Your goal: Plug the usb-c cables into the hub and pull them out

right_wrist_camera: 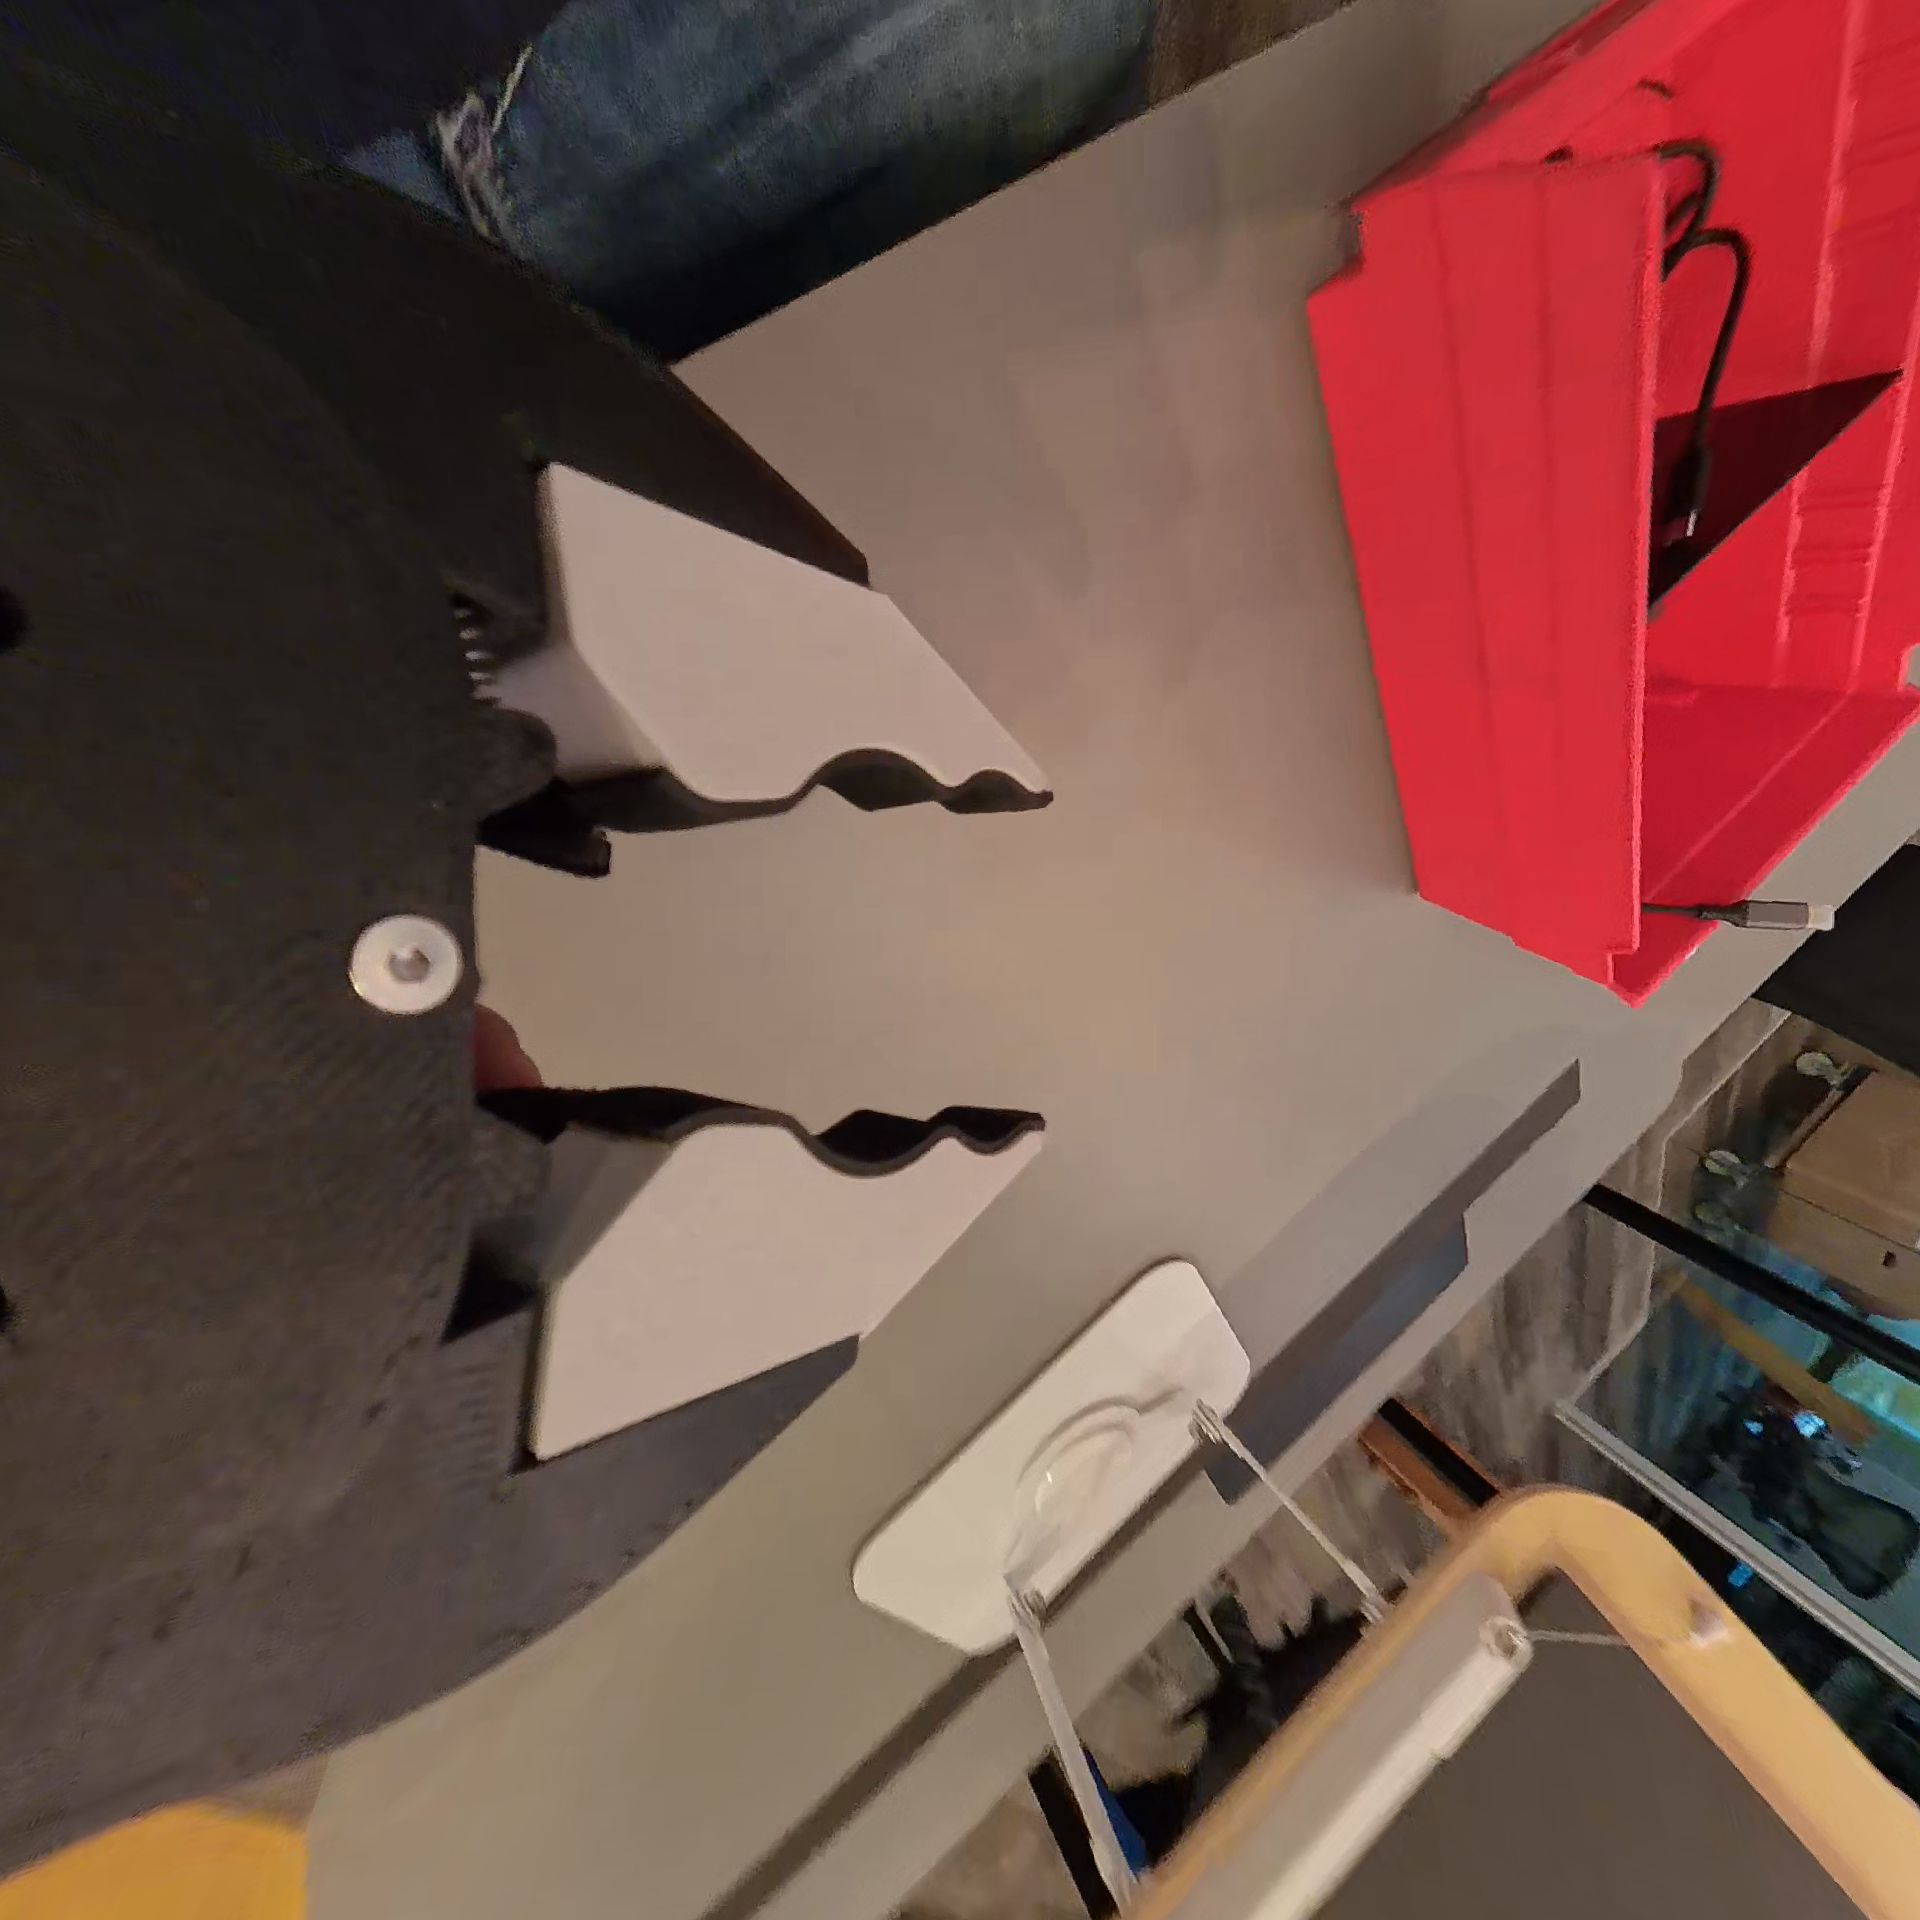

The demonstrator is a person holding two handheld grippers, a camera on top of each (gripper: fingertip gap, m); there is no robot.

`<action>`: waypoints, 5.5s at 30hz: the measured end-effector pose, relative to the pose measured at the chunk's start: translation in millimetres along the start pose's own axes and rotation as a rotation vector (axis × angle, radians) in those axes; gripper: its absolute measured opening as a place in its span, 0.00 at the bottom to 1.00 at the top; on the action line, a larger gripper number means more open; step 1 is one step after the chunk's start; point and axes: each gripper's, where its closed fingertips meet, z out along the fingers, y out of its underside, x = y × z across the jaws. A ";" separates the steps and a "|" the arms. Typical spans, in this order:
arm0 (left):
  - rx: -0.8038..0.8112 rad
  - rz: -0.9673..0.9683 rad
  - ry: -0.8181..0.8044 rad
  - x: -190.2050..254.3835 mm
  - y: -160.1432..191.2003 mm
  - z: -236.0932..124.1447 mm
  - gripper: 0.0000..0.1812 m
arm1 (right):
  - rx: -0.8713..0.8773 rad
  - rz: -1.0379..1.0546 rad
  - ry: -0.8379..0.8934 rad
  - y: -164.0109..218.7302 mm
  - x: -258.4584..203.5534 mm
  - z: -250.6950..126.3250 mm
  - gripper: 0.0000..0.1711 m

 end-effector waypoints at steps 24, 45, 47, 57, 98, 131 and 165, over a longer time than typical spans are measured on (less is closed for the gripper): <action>-0.172 -0.042 0.157 14.5 67.0 4.9 0.31 | -0.089 0.063 0.019 46.7 -3.2 25.7 0.34; -0.221 -0.117 0.252 45.2 100.6 32.5 0.30 | -0.155 -0.041 0.114 74.5 24.9 28.6 0.38; -0.213 -0.119 0.253 47.1 98.1 34.6 0.31 | -0.160 -0.051 0.122 75.5 26.2 29.1 0.38; -0.178 -0.086 0.241 50.1 78.5 44.1 0.30 | -0.192 -0.110 0.147 84.1 23.3 23.5 0.38; -0.246 -0.137 0.149 27.9 118.9 -1.9 0.30 | -0.090 -0.156 -0.012 50.8 -1.1 52.2 0.39; -0.466 0.282 0.741 85.3 109.2 123.7 0.17 | -0.092 -0.076 -0.115 53.3 -16.6 56.5 0.39; -0.259 0.321 0.619 50.0 21.4 70.7 0.12 | -0.056 -0.051 -0.156 43.8 -23.7 52.0 0.38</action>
